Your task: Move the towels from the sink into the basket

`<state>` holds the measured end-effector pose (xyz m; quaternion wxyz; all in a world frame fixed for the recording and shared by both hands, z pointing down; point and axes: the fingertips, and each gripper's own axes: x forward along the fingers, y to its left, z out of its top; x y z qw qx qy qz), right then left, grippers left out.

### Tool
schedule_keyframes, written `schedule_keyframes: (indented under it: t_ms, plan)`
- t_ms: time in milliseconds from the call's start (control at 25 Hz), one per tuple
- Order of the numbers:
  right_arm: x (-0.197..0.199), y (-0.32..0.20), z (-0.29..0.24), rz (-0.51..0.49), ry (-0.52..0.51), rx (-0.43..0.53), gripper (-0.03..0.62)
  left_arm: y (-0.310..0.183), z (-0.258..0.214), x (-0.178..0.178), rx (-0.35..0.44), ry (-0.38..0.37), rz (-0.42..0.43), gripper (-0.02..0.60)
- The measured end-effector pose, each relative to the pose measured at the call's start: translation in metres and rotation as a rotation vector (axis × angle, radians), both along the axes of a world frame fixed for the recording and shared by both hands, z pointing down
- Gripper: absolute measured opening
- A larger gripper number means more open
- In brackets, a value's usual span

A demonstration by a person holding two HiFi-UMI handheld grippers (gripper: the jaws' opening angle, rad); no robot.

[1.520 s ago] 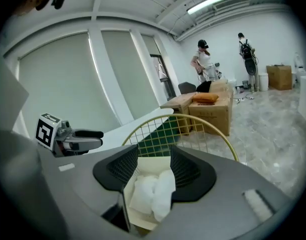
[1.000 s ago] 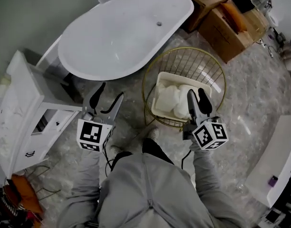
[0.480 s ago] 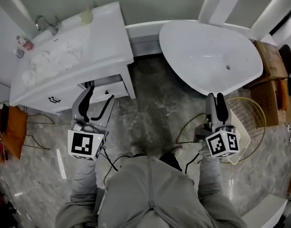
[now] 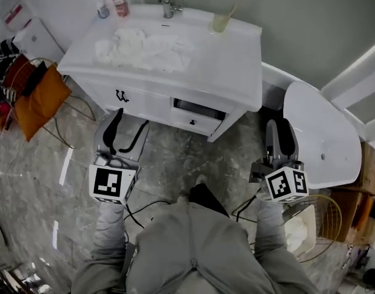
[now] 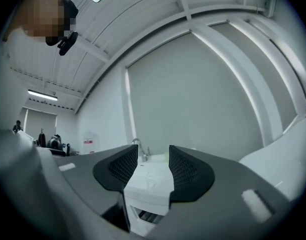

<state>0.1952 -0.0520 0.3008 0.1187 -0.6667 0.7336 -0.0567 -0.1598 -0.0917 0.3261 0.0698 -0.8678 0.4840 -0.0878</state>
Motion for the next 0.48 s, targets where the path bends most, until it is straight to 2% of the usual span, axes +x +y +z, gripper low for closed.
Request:
schedule_keyframes:
  t_ms: [240, 360, 480]
  plan:
    - [-0.092, -0.088, 0.002, -0.203, 0.017, -0.012, 0.186, -0.03, 0.0, -0.071, -0.023, 0.016, -0.149, 0.291]
    - [-0.135, -0.133, 0.009, -0.282, 0.02, -0.023, 0.186, -0.059, 0.005, -0.105, 0.005, 0.007, -0.202, 0.291]
    - [-0.172, -0.184, 0.017, -0.346, 0.021, -0.035, 0.186, -0.1, 0.01, -0.13, -0.006, -0.005, -0.238, 0.291]
